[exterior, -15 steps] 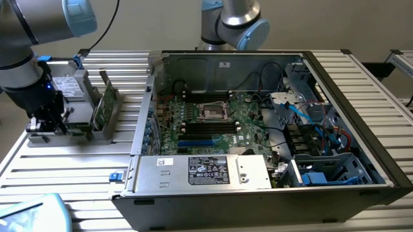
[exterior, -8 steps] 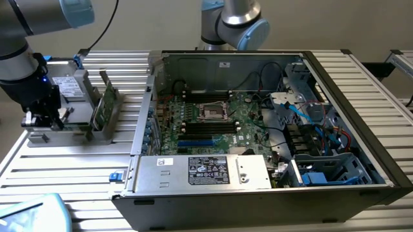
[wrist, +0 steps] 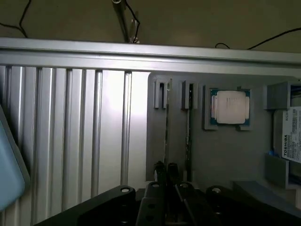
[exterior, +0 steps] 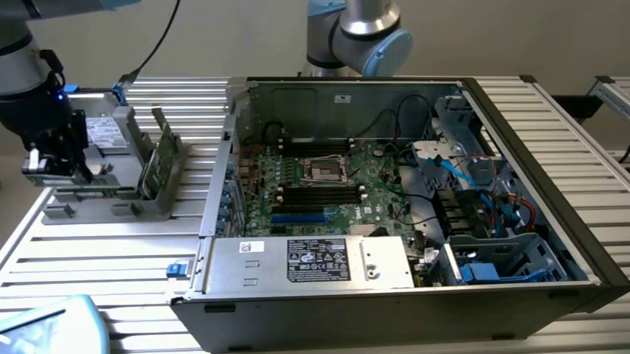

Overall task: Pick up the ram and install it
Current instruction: 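Pick up the ram and move it above insertion slot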

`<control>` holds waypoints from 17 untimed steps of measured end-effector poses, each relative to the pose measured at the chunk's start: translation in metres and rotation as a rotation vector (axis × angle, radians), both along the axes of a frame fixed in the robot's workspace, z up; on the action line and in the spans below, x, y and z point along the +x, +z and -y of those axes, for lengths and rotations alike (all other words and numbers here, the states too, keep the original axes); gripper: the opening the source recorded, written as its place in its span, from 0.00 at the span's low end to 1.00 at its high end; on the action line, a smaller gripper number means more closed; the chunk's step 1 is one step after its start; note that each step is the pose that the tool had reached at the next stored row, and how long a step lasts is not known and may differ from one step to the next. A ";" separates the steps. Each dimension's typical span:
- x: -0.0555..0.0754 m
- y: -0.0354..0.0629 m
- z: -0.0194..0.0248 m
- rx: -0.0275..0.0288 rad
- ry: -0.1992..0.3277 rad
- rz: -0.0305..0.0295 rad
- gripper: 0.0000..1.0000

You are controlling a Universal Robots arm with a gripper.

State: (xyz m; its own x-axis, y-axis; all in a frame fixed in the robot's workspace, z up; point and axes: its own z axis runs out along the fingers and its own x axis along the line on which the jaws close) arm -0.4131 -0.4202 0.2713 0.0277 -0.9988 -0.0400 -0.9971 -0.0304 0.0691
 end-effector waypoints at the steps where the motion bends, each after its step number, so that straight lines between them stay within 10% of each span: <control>1: 0.002 0.0049 0.0000 0.0000 0.000 0.0000 0.13; 6: 0.015 0.0271 0.0007 0.0023 0.000 0.0002 0.13; 17: 0.055 0.0693 0.0041 0.0382 0.003 0.0001 0.13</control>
State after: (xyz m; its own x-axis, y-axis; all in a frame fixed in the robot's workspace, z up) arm -0.3578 -0.4243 0.3406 0.0309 -0.9965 -0.0782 -0.9970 -0.0363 0.0678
